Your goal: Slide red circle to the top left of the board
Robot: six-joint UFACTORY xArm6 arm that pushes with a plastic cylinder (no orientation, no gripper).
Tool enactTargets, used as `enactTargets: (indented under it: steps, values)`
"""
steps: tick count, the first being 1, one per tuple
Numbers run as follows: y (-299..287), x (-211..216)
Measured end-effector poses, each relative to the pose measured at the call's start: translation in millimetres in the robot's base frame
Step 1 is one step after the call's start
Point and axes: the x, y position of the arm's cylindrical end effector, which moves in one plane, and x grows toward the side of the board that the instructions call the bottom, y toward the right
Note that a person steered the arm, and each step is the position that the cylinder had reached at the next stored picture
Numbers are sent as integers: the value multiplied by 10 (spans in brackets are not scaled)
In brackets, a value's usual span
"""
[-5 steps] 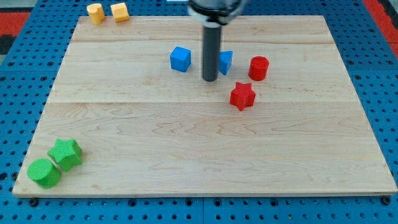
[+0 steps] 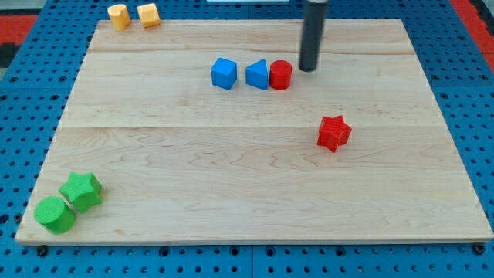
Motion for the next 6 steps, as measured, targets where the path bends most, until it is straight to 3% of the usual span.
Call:
enactTargets:
  steps: [1, 2, 3, 4, 5, 6]
  values:
    - [-279, 211]
    - [-1169, -375]
    - [-1578, -668]
    - [-1855, -749]
    - [-2738, -1079]
    - [-3071, -1207]
